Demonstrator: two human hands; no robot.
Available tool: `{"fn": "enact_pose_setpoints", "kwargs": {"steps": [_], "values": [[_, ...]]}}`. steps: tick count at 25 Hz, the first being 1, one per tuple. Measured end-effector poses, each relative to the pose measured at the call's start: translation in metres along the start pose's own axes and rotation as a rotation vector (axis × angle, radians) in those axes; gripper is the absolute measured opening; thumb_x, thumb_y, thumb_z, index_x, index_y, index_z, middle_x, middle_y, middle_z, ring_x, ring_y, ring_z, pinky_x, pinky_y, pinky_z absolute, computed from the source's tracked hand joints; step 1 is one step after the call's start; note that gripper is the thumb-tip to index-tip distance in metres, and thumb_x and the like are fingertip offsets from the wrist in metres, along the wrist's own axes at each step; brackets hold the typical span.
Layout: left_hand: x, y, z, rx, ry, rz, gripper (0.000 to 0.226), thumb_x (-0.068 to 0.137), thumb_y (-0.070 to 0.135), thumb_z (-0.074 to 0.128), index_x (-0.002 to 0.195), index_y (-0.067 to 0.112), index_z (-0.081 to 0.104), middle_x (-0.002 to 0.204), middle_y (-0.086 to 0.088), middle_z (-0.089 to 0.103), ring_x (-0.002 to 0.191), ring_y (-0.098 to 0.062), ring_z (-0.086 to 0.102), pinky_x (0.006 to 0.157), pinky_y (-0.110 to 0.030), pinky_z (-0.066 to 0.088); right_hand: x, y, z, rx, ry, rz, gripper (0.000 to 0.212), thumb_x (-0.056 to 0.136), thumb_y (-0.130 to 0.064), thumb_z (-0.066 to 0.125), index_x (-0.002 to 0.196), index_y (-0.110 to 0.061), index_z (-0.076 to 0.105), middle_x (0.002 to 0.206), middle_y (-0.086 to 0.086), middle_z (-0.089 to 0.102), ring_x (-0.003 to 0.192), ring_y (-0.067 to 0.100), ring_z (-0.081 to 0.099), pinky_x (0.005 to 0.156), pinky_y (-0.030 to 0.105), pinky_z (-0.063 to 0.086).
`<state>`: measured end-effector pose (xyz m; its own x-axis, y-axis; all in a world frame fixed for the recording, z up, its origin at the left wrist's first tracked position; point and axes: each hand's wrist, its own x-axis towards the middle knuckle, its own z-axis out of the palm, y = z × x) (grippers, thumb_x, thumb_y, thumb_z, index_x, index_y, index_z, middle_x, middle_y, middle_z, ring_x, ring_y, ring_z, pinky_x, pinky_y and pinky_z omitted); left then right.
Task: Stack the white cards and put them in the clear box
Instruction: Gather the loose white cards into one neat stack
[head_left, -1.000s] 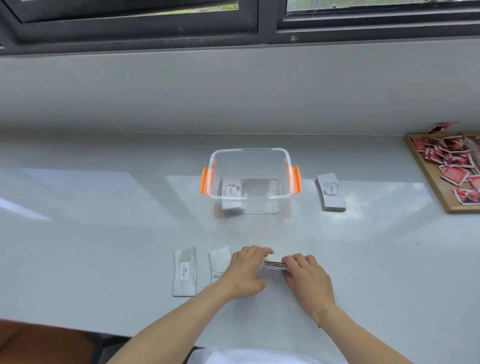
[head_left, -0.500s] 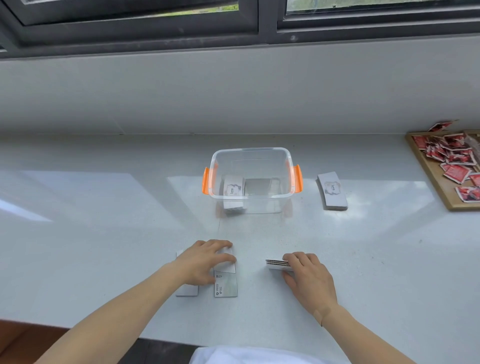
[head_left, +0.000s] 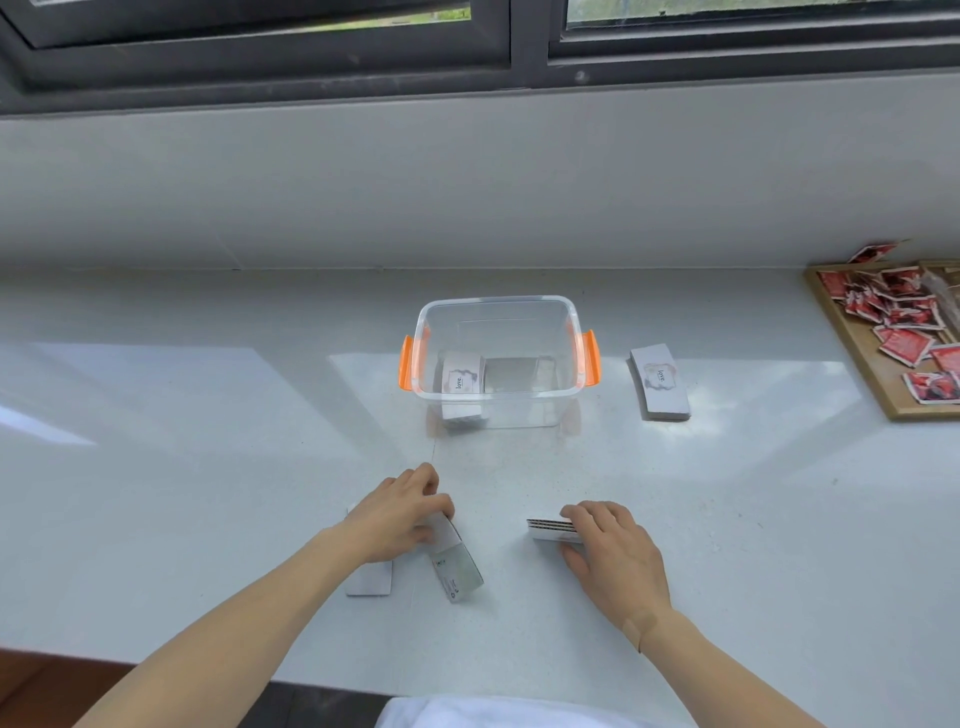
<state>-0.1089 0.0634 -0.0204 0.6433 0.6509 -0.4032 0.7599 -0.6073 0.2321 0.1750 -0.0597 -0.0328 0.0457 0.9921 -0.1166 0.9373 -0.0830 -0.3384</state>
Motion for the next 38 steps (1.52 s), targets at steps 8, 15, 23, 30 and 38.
{"fn": "enact_pose_setpoints", "kwargs": {"steps": [8, 15, 23, 30, 38], "values": [[-0.003, 0.014, 0.004, -0.490, 0.276, -0.199, 0.013, 0.097, 0.019, 0.056, 0.105, 0.026, 0.064, 0.099, 0.007, 0.043, 0.087, -0.014, 0.058, 0.074, -0.037, 0.050, 0.000, 0.004, 0.006, -0.015, 0.032, -0.026, 0.055, 0.075, -0.033, 0.077, 0.125, -0.027, 0.056, 0.133, -0.004, 0.060, 0.122, 0.028, 0.055, 0.077, 0.038, 0.056], [0.017, 0.072, 0.016, -0.489, 0.341, -0.150, 0.015, 0.097, 0.023, 0.055, 0.108, 0.028, 0.064, 0.109, 0.007, 0.050, 0.085, -0.014, 0.060, 0.070, -0.036, 0.053, -0.006, 0.005, 0.010, -0.005, 0.055, -0.020, 0.082, 0.076, -0.040, 0.072, 0.146, -0.033, 0.029, 0.152, -0.005, 0.040, 0.136, 0.026, 0.041, 0.098, 0.039, 0.051], [0.038, 0.110, 0.015, -0.660, 0.087, 0.002, 0.049, 0.088, -0.004, 0.048, 0.128, 0.020, 0.057, 0.122, -0.004, 0.058, 0.112, -0.018, 0.056, 0.098, -0.025, 0.042, -0.005, 0.006, 0.015, -0.099, 0.078, -0.053, 0.074, 0.076, -0.039, 0.071, 0.142, -0.028, 0.038, 0.156, 0.003, 0.033, 0.143, 0.032, 0.028, 0.114, 0.046, 0.016], [0.047, 0.136, 0.021, -0.626, 0.045, -0.075, 0.056, 0.081, 0.011, 0.063, 0.134, 0.022, 0.047, 0.130, -0.001, 0.049, 0.124, -0.018, 0.047, 0.107, -0.041, 0.036, -0.004, 0.003, 0.016, -0.072, 0.060, -0.029, 0.066, 0.069, -0.035, 0.077, 0.128, -0.023, 0.049, 0.146, 0.003, 0.046, 0.138, 0.034, 0.034, 0.111, 0.049, 0.029], [0.039, 0.125, 0.021, -0.681, 0.029, -0.088, 0.063, 0.073, 0.012, 0.064, 0.131, 0.026, 0.043, 0.127, 0.003, 0.048, 0.120, -0.016, 0.046, 0.103, -0.040, 0.041, -0.003, 0.001, 0.008, -0.024, 0.025, -0.017, 0.048, 0.067, -0.031, 0.077, 0.111, -0.024, 0.058, 0.116, -0.005, 0.062, 0.108, 0.028, 0.056, 0.072, 0.037, 0.055]]}}
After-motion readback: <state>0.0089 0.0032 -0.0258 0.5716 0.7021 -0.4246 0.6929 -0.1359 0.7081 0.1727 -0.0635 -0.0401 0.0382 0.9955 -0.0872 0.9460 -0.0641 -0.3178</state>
